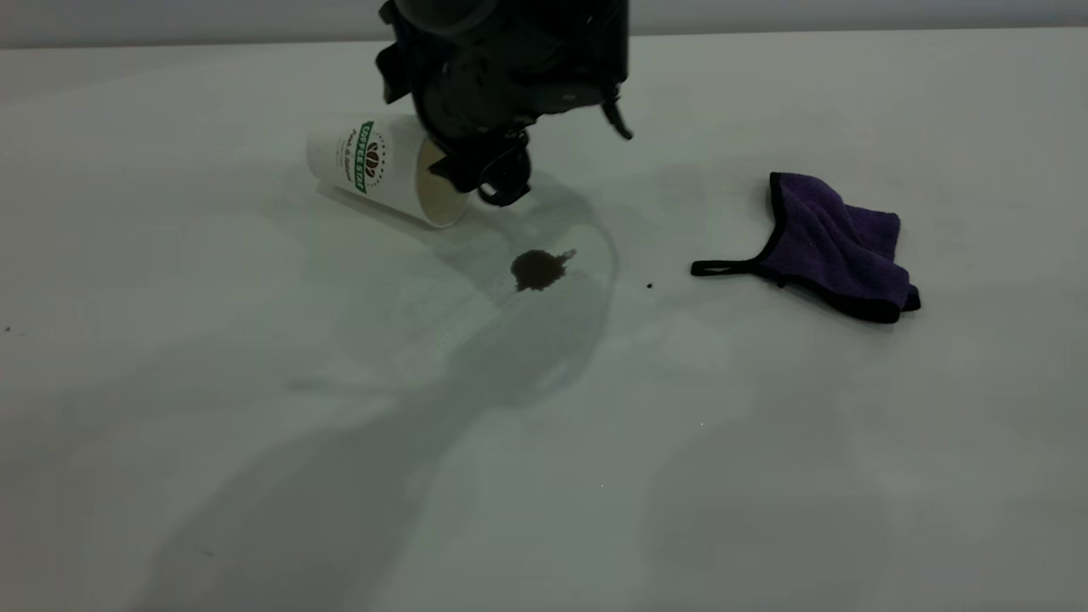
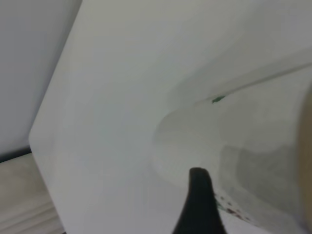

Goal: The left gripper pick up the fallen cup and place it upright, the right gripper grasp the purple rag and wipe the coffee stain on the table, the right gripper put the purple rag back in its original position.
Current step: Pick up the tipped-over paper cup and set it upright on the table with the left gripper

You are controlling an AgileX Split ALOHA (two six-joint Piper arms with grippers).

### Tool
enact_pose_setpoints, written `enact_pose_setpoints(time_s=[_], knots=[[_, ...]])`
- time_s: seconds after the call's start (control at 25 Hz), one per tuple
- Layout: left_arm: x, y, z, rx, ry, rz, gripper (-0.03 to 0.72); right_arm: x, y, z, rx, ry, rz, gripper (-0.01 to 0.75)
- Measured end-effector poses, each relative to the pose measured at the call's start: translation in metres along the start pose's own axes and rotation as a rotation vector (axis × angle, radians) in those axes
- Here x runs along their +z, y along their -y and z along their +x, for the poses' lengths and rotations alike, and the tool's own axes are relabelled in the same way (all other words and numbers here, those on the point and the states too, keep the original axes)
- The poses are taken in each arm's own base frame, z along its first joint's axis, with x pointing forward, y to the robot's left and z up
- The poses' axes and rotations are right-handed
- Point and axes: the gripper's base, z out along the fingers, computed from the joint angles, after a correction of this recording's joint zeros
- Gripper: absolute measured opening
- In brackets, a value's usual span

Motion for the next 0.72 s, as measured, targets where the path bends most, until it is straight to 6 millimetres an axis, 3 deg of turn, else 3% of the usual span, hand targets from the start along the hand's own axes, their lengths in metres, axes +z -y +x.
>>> enact_pose_setpoints(time_s=[0.12, 0.36, 0.44, 0.56, 0.72], knots=[[0.013, -0.008, 0.005, -0.004, -0.025, -0.026, 0.524, 0.0, 0.0, 0.0, 0.0, 0.0, 0.0, 0.238], [0.016, -0.026, 0.005, 0.024, -0.031, -0.098, 0.062, 0.0, 0.0, 0.0, 0.0, 0.0, 0.0, 0.238], [0.007, -0.037, 0.003, 0.044, -0.028, -0.095, 0.018, 0.0, 0.0, 0.0, 0.0, 0.0, 0.0, 0.238], [-0.018, -0.066, -0.004, 0.014, -0.025, -0.023, 0.013, 0.0, 0.0, 0.0, 0.0, 0.0, 0.0, 0.238], [-0.05, -0.12, -0.009, -0.106, -0.014, 0.2, 0.012, 0.0, 0.0, 0.0, 0.0, 0.0, 0.0, 0.238]])
